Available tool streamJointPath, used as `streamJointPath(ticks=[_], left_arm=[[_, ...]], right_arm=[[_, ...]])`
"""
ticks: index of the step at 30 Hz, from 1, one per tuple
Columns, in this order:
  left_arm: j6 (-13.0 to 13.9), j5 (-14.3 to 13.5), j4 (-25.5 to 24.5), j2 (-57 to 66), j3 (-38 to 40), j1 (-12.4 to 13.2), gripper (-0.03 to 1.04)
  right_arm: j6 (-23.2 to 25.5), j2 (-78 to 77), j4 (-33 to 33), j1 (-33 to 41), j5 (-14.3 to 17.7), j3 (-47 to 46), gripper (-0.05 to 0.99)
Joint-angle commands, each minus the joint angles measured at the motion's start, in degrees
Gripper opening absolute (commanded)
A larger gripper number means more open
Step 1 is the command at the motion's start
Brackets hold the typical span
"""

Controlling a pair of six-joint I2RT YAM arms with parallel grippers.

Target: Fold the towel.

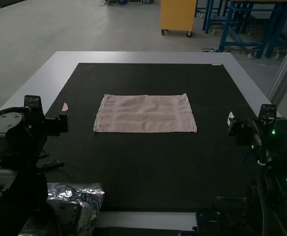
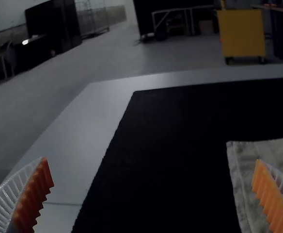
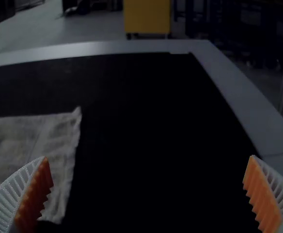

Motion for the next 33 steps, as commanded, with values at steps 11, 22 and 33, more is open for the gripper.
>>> streamJointPath(ticks=[11,22,33], left_arm=[[-0.58,-0.29,0.28,-0.21,-0.32,0.13,0.97],[-0.58,0.15,0.19,-0.21,-0.32,0.13,0.97],[8.73,0.59,11.62,-0.21,-0.32,0.30,0.97]], right_arm=[[-0.21,-0.47,-0.34,-0.37,-1.48,-0.36,0.91],[-0.21,-0.47,-0.34,-0.37,-1.66,-0.36,0.91],[-1.18,-0.47,16.36,-0.54,0.62,-0.45,0.91]])
